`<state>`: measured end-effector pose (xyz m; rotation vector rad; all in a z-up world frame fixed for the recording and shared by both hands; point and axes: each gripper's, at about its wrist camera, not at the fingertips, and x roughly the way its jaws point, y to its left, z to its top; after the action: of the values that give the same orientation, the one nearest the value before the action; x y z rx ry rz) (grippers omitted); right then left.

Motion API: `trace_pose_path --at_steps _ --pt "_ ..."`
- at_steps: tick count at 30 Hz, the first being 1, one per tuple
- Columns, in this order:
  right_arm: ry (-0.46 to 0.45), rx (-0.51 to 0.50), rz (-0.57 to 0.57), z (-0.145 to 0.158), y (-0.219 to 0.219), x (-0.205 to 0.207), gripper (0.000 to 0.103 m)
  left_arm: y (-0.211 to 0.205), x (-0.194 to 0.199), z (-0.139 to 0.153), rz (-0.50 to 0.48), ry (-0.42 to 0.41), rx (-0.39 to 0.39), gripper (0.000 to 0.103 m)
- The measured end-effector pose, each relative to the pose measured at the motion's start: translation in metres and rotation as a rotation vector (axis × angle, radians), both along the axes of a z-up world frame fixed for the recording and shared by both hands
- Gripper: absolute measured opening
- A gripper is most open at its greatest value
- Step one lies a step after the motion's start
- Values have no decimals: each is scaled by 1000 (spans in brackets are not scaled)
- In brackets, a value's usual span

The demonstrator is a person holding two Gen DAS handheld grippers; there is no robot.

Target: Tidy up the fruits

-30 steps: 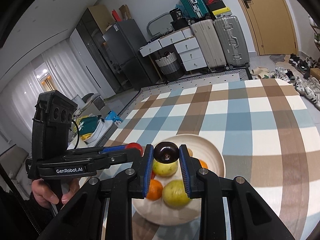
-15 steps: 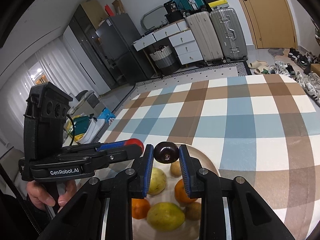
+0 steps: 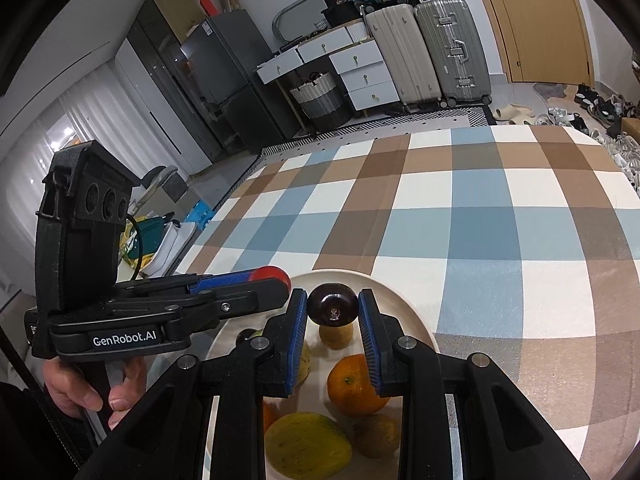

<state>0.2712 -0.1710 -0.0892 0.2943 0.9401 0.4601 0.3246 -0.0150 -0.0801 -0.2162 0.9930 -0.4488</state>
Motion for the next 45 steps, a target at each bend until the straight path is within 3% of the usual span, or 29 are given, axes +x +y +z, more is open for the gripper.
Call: trace_pose_path --at_steps 14,24,27,34,37,39,45 --pt "-23 6 -39 10 -10 -9 33 -2 -15 19 0 -18 14 28" --pt "-90 6 -56 40 -10 -38 37 1 -58 51 8 -75 23 28" --pt "-122 6 -65 51 -11 -52 43 3 -72 60 15 -94 27 29" --pt "-201 6 -86 75 -11 -82 49 12 -111 79 49 -164 37 42" --pt "-231 7 -92 80 -10 -95 52 17 -129 83 86 -202 57 61" --pt "-249 6 -98 82 -9 -105 64 22 -139 84 127 -232 68 77" --pt "-314 6 -125 84 -8 -130 81 32 -171 86 187 -304 94 85"
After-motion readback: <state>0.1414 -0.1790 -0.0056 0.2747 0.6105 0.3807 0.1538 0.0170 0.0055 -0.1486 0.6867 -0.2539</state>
